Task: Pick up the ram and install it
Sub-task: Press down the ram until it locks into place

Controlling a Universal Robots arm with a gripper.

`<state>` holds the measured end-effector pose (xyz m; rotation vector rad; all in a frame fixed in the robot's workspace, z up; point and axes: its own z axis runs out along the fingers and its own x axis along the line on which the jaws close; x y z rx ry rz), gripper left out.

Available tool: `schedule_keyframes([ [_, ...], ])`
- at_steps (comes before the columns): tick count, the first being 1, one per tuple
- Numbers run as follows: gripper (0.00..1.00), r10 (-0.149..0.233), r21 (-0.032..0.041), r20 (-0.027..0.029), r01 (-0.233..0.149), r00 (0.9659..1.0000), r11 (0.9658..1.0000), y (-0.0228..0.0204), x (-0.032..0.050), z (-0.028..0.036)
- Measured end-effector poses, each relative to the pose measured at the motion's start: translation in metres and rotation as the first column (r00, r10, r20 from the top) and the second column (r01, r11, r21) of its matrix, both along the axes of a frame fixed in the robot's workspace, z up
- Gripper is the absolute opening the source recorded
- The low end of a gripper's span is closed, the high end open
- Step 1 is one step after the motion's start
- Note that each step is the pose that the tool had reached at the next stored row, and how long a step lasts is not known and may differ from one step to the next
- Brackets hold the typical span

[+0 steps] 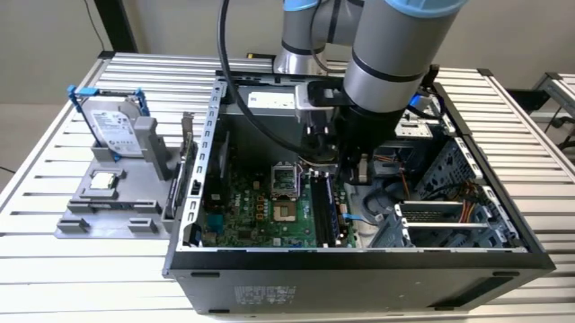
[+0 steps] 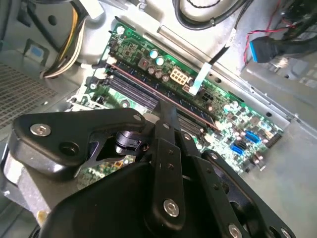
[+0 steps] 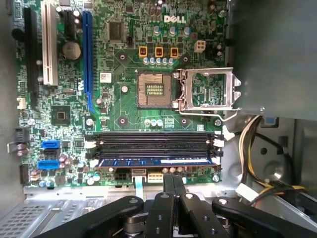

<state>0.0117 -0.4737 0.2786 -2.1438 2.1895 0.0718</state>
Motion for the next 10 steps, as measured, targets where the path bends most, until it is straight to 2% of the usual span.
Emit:
schedule_keyframes([
  [2,0.00,0.000,0.0000,-0.0004,0.000,1.0000,1.0000,0.0000,0.0000,0.0030],
  [10,0.00,0.000,0.0001,-0.0004,0.000,1.0000,1.0000,0.0000,0.0000,0.0031],
])
